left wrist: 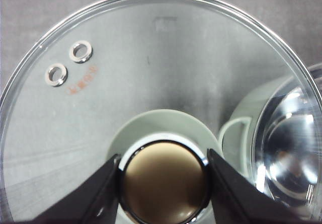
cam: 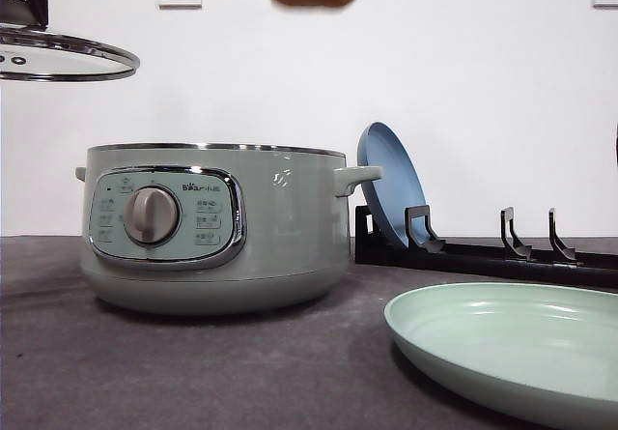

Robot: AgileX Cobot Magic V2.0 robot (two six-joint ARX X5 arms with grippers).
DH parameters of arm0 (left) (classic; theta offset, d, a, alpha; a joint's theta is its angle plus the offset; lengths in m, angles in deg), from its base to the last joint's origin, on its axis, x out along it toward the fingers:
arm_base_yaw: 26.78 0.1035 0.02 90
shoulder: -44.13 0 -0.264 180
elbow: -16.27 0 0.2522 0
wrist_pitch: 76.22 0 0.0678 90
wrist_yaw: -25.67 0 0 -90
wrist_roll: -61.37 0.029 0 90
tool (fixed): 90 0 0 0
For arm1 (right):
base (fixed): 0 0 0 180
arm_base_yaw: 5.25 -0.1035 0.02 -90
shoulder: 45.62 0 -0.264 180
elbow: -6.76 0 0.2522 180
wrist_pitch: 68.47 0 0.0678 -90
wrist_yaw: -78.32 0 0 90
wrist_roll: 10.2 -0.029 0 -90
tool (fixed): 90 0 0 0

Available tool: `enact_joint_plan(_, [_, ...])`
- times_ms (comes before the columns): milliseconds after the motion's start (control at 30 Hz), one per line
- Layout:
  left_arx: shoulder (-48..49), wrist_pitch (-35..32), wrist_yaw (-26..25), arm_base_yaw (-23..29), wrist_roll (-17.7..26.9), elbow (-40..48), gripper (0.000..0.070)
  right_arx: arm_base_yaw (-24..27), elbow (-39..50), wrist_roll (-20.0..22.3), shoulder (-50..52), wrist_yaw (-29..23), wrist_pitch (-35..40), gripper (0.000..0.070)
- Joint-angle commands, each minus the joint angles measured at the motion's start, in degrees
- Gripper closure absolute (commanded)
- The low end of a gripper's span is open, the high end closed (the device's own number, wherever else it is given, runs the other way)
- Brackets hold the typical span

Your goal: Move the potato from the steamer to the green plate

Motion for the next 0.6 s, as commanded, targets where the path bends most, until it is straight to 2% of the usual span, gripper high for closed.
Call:
enact_joint_plan(0, [1.01,-0.98,0.06,0.10,-0.17,-2.68,0.0700,-0.25,-0.48,-1.15,2.59,-0.45,-3.82,0.0449])
enact_joint_plan(133, [1.01,-0.77,0.06,0.10,-0.17,-2.67,0.0700,-0.25,3.75,-2.65,10.41,-1.89,-4.14,0.0449])
enact_joint_plan(233, [1.01,-0.64,0.06,0.12,-0.17,-2.67,0.0700,-0.25,10.07,-4.01,17.17,-1.96,-4.18,0.0449])
enact_joint_plan(467, [1.01,-0.67,0.06,0.12,-0.17,-2.67,0.0700,-0.23,30.69,-5.62,34.20,-2.33,-4.12,0.0449])
enact_joint_plan(567, [1.01,-0.77,0.06,0.12,-0.16,-2.67,0.0700,-0.19,40.22,-8.37,41.35,-3.49,-2.05,0.0449])
